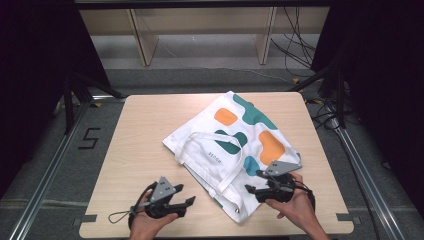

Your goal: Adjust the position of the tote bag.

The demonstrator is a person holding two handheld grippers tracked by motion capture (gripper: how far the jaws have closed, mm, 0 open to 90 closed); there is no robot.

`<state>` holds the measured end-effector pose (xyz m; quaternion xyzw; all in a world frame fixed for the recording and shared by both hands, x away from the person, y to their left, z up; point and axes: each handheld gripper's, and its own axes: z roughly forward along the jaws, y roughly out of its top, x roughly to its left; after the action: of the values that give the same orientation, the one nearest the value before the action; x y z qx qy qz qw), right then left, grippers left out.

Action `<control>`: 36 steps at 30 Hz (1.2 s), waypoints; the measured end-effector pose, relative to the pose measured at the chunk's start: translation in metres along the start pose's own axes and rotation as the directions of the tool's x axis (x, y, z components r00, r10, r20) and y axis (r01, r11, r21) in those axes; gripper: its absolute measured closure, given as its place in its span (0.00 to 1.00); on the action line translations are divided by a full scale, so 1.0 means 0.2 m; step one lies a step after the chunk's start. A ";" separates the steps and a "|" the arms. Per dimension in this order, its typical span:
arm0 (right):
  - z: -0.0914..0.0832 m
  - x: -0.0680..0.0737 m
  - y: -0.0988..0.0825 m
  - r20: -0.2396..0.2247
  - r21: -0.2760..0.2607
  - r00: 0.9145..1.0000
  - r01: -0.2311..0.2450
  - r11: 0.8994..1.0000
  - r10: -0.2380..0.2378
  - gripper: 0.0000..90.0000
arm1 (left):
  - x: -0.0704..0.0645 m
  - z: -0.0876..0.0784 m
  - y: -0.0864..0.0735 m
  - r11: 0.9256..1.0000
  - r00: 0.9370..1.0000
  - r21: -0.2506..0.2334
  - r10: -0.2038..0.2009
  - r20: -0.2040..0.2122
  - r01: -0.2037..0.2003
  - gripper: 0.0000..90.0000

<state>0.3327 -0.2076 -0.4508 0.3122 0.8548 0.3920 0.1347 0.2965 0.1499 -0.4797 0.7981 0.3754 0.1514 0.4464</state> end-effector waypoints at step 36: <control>-0.07 0.06 -0.23 0.058 0.160 0.986 0.147 0.976 -0.158 0.89 | 0.32 -0.02 -0.07 0.991 0.969 0.132 -0.003 -0.245 0.036 0.30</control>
<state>0.2974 -0.2316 -0.4757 0.2686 0.8990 0.3015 0.1696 0.3306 0.2029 -0.4948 0.7980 0.4448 0.2184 0.3431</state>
